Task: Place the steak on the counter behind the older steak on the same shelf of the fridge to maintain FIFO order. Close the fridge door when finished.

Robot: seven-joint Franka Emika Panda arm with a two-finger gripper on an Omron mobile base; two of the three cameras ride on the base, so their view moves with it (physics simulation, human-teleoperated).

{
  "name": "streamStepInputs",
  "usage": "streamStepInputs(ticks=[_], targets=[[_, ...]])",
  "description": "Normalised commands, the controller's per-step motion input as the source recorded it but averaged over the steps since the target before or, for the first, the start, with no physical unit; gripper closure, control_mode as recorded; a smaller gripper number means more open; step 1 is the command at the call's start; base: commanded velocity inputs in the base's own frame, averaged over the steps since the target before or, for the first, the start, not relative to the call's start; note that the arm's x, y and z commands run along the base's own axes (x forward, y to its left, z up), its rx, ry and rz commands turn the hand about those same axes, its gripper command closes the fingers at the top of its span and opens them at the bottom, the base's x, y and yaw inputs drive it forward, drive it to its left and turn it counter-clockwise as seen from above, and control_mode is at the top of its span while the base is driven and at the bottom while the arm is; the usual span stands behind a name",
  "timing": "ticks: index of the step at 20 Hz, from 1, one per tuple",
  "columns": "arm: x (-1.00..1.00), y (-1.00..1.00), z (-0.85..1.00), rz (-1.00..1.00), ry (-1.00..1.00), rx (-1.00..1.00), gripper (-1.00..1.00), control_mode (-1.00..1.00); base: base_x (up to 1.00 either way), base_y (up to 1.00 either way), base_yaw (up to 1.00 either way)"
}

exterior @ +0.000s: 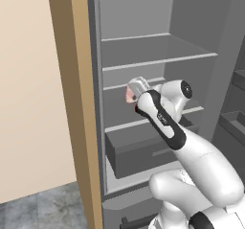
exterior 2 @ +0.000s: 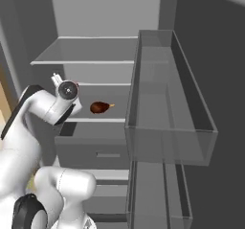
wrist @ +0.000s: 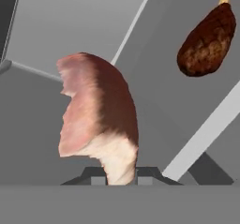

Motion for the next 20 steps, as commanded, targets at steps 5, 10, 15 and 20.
streamStepInputs(ticks=[5,10,15,20], targets=[[0.65,0.18,-0.31,0.07,0.0,0.0,1.0,-1.0,0.0,0.0,0.0],[0.55,0.06,-0.09,0.06,0.0,0.0,1.0,-1.0,0.0,0.0,0.0],[0.55,0.06,-0.16,0.07,0.0,0.0,1.0,-1.0,0.0,0.0,0.0],[0.45,0.12,-0.22,0.06,0.01,0.0,1.0,-1.0,0.0,0.0,0.0]])
